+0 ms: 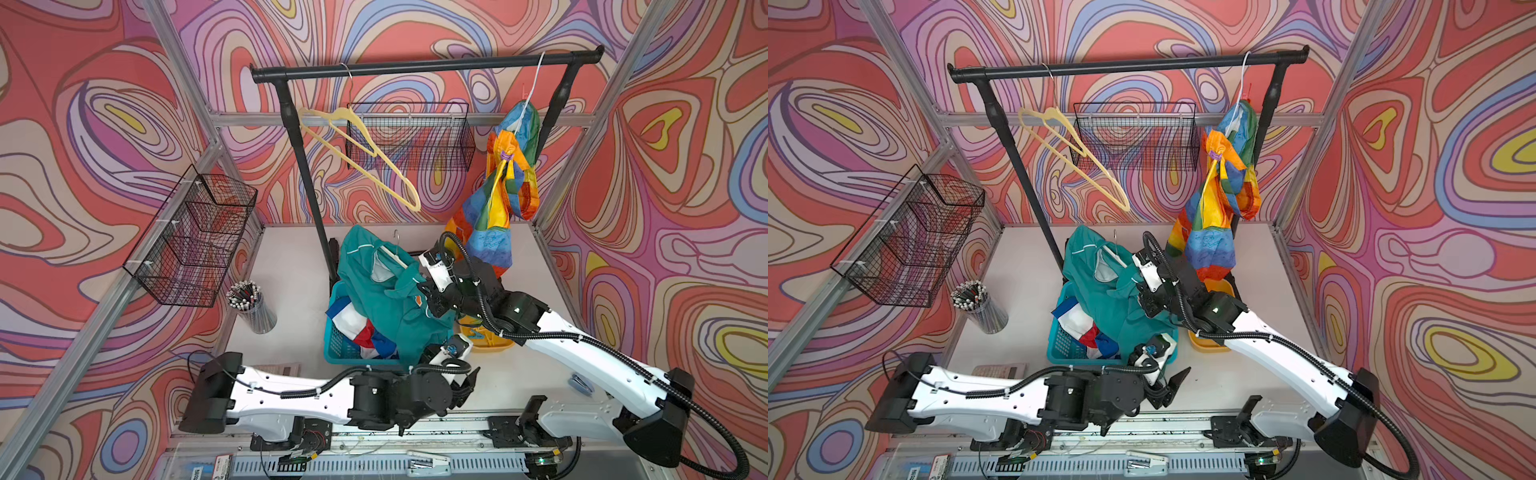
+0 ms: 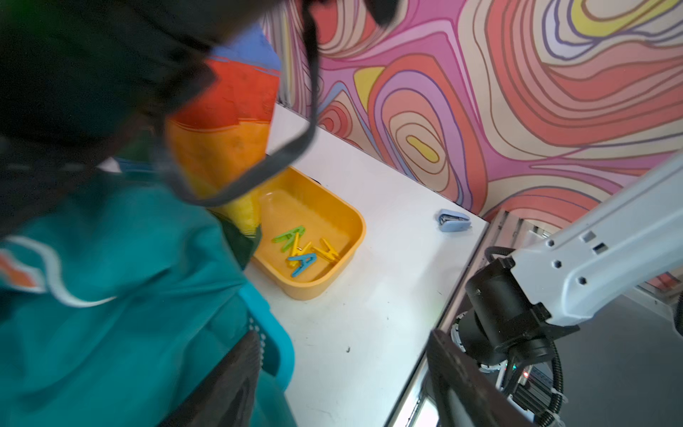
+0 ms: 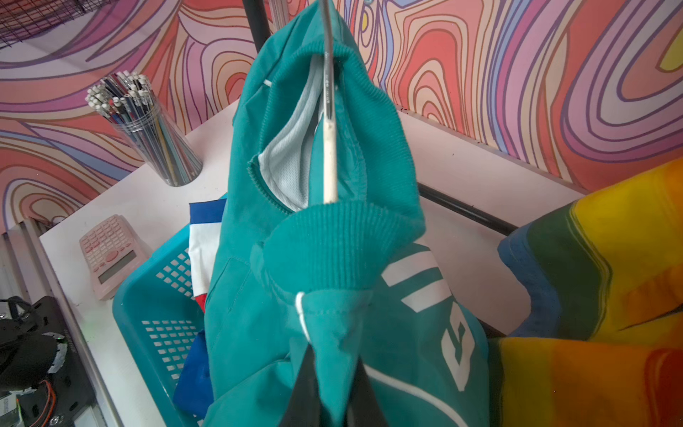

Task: Remove the clothespins securing jackets to the hanger
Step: Place the clothespin in the storage box, then remove the jacket from the hanger.

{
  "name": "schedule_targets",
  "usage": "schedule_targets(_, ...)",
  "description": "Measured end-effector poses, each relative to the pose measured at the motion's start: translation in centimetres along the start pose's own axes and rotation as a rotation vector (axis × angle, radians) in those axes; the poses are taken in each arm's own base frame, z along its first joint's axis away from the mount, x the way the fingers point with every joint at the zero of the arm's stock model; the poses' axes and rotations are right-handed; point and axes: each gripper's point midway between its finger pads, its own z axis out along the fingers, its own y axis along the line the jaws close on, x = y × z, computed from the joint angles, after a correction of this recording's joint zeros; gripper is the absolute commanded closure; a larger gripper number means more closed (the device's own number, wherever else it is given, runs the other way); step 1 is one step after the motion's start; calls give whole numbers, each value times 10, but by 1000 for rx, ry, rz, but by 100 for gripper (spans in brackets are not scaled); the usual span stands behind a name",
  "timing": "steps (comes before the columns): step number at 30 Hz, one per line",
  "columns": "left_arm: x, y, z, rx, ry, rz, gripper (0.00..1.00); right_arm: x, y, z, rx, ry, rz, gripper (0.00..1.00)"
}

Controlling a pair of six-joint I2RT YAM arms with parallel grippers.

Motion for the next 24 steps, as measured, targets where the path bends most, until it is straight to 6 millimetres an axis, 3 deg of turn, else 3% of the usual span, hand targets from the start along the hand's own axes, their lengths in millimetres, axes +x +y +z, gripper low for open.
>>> schedule_targets(3, -34, 25, -25, -57, -88, -5, 24, 1, 4, 0, -23, -2, 1, 100)
schedule_targets(7, -73, 77, -50, -170, -154, -24, 24, 6, 8, -2, -54, 1, 4, 100)
schedule_targets(11, -92, 133, -66, -281, -175, -27, 22, 8, 11, -5, -74, -6, 9, 100)
schedule_targets(14, -100, 156, -75, -305, -169, -16, 22, 7, 15, -8, -94, -11, 13, 100)
schedule_targets(19, -116, 185, -72, -307, -141, -34, 24, 6, 20, -8, -128, -14, 21, 100)
schedule_targets(24, -120, 196, -45, -243, -75, -40, 31, 6, 24, -9, -151, -12, 26, 100)
